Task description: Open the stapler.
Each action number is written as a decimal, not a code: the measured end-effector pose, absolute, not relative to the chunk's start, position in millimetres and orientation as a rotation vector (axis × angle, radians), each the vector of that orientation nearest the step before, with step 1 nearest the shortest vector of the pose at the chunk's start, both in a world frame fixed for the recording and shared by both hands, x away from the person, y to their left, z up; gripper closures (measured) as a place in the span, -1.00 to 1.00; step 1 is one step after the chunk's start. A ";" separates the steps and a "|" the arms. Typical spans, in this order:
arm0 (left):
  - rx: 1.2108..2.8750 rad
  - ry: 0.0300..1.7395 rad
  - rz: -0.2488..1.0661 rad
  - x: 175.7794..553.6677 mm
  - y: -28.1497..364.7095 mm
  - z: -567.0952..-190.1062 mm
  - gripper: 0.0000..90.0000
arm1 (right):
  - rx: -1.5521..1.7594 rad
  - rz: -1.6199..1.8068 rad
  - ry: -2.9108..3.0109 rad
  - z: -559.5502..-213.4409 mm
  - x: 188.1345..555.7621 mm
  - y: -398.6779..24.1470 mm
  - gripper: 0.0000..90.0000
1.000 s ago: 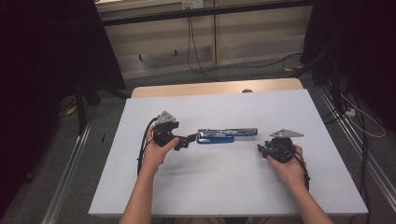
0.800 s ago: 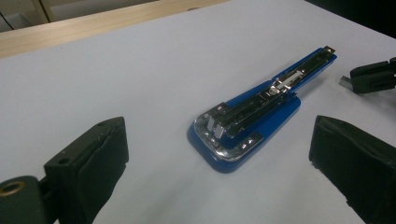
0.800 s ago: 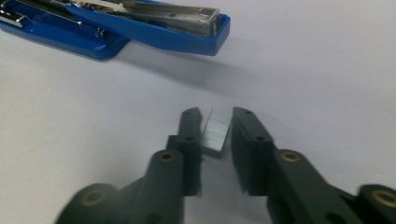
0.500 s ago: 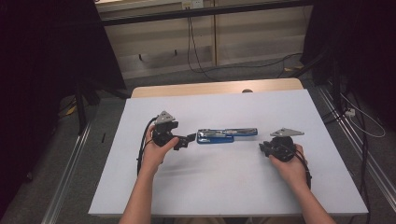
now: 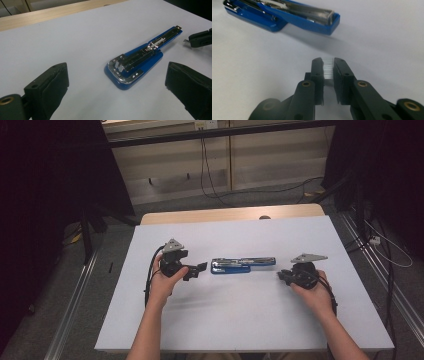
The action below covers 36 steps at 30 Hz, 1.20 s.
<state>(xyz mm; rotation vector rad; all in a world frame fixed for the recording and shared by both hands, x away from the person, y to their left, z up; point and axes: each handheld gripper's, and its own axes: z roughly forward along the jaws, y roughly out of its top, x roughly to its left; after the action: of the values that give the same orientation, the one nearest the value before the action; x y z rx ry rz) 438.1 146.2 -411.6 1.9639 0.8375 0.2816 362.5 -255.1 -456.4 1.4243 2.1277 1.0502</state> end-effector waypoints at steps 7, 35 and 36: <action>1.969 0.852 0.297 435.6 151.9 -410.8 -0.89 | 1.351 1.129 2.153 -445.1 365.6 -254.5 0.76; 1.952 0.896 0.303 428.4 168.8 -410.8 -0.89 | 1.143 1.220 2.265 -407.6 396.4 -226.0 0.76; 1.953 0.895 0.303 428.4 169.1 -410.8 -0.89 | 1.139 1.222 2.264 -407.0 397.4 -225.3 0.76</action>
<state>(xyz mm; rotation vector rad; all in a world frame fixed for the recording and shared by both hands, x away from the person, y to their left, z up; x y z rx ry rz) 428.4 169.1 -410.8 1.9528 0.8948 0.3027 397.4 -225.3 -407.0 1.1390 2.2641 1.2215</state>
